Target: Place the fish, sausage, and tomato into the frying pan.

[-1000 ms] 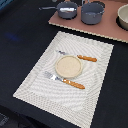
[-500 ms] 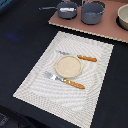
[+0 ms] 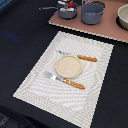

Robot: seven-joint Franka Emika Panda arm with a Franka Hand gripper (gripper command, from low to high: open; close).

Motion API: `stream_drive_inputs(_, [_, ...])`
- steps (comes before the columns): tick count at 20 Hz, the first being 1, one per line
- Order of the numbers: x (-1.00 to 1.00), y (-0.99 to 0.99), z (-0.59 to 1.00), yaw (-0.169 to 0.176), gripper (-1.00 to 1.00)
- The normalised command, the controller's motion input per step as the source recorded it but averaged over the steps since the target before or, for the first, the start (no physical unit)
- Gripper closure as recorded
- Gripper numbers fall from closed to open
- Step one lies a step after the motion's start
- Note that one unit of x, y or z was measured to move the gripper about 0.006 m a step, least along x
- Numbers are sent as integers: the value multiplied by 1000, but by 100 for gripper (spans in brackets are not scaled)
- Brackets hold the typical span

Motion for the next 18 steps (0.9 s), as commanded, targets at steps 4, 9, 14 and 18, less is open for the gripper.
stream_drive_inputs(4, [0, 228, 903, 23, -100])
stream_drive_inputs(9, [0, 239, 1000, 57, -100])
stream_drive_inputs(14, [-21, 110, 875, 67, -100])
stream_drive_inputs(18, [-17, 0, 4, 0, -100])
